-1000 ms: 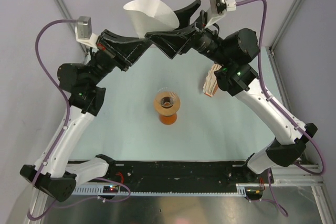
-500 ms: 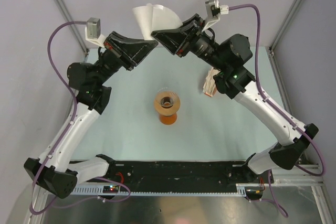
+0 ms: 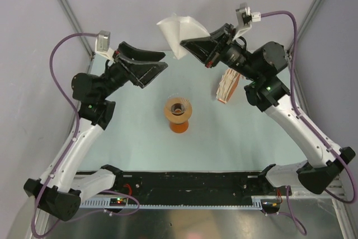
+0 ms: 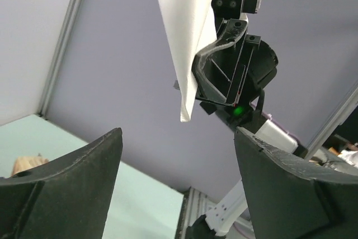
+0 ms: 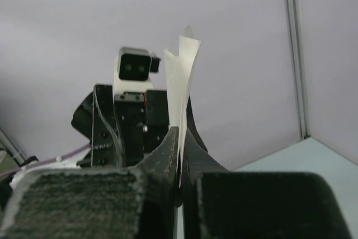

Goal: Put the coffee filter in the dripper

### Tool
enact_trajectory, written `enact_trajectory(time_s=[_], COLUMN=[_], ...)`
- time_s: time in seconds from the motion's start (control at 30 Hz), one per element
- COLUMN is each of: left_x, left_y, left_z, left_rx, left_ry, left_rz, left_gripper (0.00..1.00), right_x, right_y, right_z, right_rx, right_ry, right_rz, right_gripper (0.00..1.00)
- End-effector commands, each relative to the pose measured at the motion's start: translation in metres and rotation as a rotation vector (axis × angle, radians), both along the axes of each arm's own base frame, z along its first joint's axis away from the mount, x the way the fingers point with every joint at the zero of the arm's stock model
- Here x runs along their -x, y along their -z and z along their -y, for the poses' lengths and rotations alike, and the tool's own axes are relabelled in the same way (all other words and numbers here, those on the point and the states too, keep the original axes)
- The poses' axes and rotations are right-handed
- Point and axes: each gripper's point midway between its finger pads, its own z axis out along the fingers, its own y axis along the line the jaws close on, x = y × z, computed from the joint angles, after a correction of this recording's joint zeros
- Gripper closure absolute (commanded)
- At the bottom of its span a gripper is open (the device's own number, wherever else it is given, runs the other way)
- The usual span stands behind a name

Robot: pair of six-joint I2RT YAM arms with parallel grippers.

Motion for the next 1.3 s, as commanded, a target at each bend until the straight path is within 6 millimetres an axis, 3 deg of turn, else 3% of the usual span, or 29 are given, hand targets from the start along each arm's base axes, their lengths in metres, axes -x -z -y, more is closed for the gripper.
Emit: enact_trajectory(time_s=[0.0, 0.17, 0.4, 0.77, 0.9, 0.97, 1.07, 1.13, 1.27], left_x=[0.017, 0.02, 0.031, 0.017, 0.016, 0.015, 0.01, 0.006, 0.004], left_y=[0.008, 0.03, 0.058, 0.068, 0.067, 0.065, 0.064, 0.063, 0.062], left_z=[-0.005, 0.01, 0.029, 0.029, 0.029, 0.028, 0.027, 0.027, 0.028], left_rx=[-0.096, -0.151, -0.187, -0.149, -0.131, -0.119, -0.1, -0.089, -0.08], left_ry=[0.002, 0.085, 0.192, 0.171, 0.175, 0.173, 0.163, 0.161, 0.168], left_rz=[0.097, 0.064, -0.002, -0.105, -0.117, -0.132, -0.159, -0.174, -0.188], left_gripper=[0.14, 0.13, 0.19, 0.68, 0.94, 0.98, 1.0, 1.0, 1.0], right_x=[0.029, 0.044, 0.043, 0.051, 0.052, 0.047, 0.043, 0.043, 0.044], right_y=[0.021, 0.065, 0.091, 0.103, 0.105, 0.108, 0.118, 0.125, 0.132], right_z=[0.012, 0.009, 0.012, 0.019, 0.021, 0.022, 0.024, 0.024, 0.019], right_rx=[0.1, 0.21, 0.253, 0.259, 0.259, 0.259, 0.268, 0.277, 0.283], right_ry=[-0.091, -0.195, -0.212, -0.263, -0.265, -0.251, -0.233, -0.233, -0.24], right_rz=[0.002, -0.084, -0.151, -0.242, -0.261, -0.286, -0.317, -0.329, -0.322], right_gripper=[1.0, 1.0, 1.0, 1.0, 1.0, 0.89, 0.61, 0.5, 0.48])
